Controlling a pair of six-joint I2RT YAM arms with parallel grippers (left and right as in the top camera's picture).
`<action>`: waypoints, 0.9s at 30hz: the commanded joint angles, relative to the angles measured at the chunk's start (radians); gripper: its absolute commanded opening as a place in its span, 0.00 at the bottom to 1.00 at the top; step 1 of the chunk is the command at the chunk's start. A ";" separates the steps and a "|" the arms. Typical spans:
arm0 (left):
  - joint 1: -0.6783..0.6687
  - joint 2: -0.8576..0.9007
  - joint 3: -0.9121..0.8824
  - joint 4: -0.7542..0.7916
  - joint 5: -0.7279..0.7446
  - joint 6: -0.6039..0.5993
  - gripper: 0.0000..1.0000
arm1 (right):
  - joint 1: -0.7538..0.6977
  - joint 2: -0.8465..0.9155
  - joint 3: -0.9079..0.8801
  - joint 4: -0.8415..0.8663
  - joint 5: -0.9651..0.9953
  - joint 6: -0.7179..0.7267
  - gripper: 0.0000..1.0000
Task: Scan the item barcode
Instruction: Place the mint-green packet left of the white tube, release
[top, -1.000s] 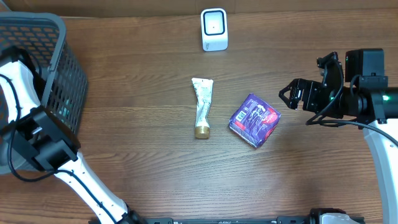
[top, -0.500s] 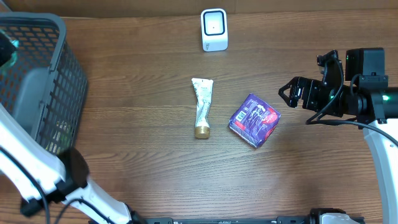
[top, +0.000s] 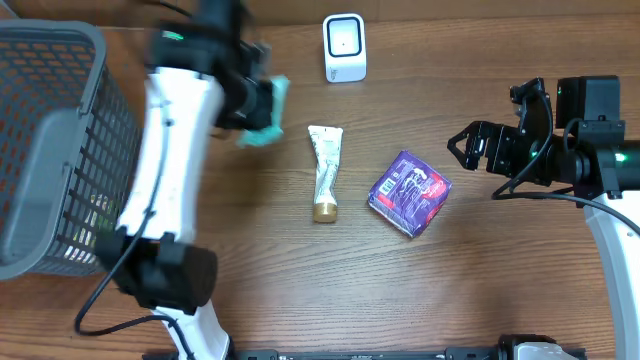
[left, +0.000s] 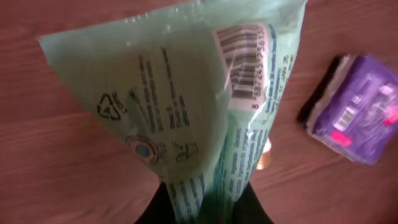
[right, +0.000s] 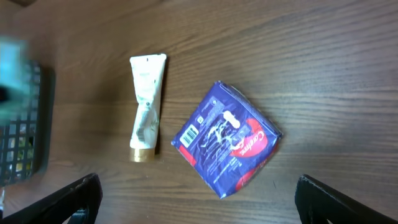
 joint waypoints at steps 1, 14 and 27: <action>-0.097 -0.009 -0.290 0.158 -0.033 0.018 0.04 | 0.006 -0.003 0.026 0.007 -0.005 -0.001 1.00; -0.112 -0.013 -0.426 0.329 -0.149 -0.070 0.69 | 0.006 -0.003 0.026 0.003 -0.005 -0.001 1.00; 0.222 -0.116 0.582 -0.249 -0.286 -0.265 0.71 | 0.006 -0.003 0.026 -0.023 -0.005 -0.002 1.00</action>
